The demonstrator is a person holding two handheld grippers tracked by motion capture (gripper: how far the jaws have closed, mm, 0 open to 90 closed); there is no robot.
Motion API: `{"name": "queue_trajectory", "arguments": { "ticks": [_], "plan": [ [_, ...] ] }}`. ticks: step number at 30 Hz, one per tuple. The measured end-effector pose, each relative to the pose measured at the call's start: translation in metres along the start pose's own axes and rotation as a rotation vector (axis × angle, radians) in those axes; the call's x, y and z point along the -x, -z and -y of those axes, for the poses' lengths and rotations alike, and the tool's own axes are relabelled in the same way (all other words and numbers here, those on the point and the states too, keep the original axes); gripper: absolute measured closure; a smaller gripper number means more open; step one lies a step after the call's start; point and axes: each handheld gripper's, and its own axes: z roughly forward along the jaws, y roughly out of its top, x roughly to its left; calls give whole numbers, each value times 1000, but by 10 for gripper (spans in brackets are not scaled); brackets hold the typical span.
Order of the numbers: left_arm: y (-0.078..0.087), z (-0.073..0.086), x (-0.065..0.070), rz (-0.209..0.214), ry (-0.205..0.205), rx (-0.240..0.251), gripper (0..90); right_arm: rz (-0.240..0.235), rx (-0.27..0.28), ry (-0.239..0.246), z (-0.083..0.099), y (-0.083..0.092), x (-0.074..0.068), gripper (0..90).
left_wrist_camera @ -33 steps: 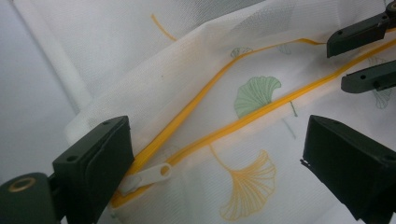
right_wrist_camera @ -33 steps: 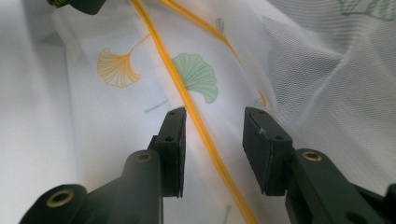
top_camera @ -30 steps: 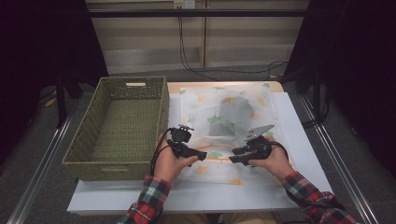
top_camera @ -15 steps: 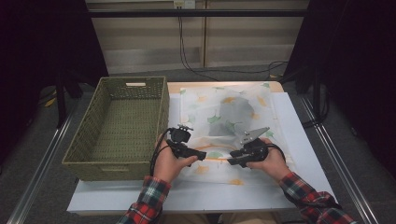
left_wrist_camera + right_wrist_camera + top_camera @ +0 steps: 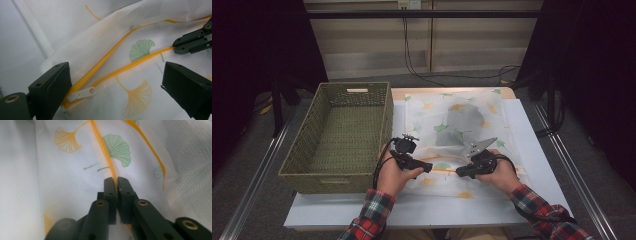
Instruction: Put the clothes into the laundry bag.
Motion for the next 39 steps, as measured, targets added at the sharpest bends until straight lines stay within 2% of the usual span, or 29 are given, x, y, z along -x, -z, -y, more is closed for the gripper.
{"name": "queue_trajectory", "arguments": {
  "ticks": [5,8,10,14,18,21,22,23,26,27,34,39],
  "plan": [
    [0,0,1,11,9,-2,81,7,-6,5,-1,3,-1,900],
    [1,1,1,2,18,-13,90,18,1,-18,3,8,3,900],
    [1,1,1,10,18,-15,90,24,7,-25,4,13,6,900],
    [3,1,2,8,22,-13,93,35,40,-43,7,22,10,900],
    [3,3,3,4,22,-20,100,28,47,-62,10,26,11,900],
    [4,5,5,18,22,-34,109,30,51,-55,12,26,13,900],
    [3,6,6,10,28,-27,110,28,51,-57,13,27,13,900],
    [3,7,6,14,15,-42,109,28,54,-52,13,27,13,900],
    [1,11,8,8,26,-54,110,36,49,-61,15,29,13,900],
    [1,12,8,7,19,-63,110,33,50,-59,15,30,13,900],
    [2,18,11,8,16,-69,112,40,49,-76,21,33,15,900],
    [0,22,12,13,9,-76,115,48,44,-67,22,35,16,900]
  ]
}}
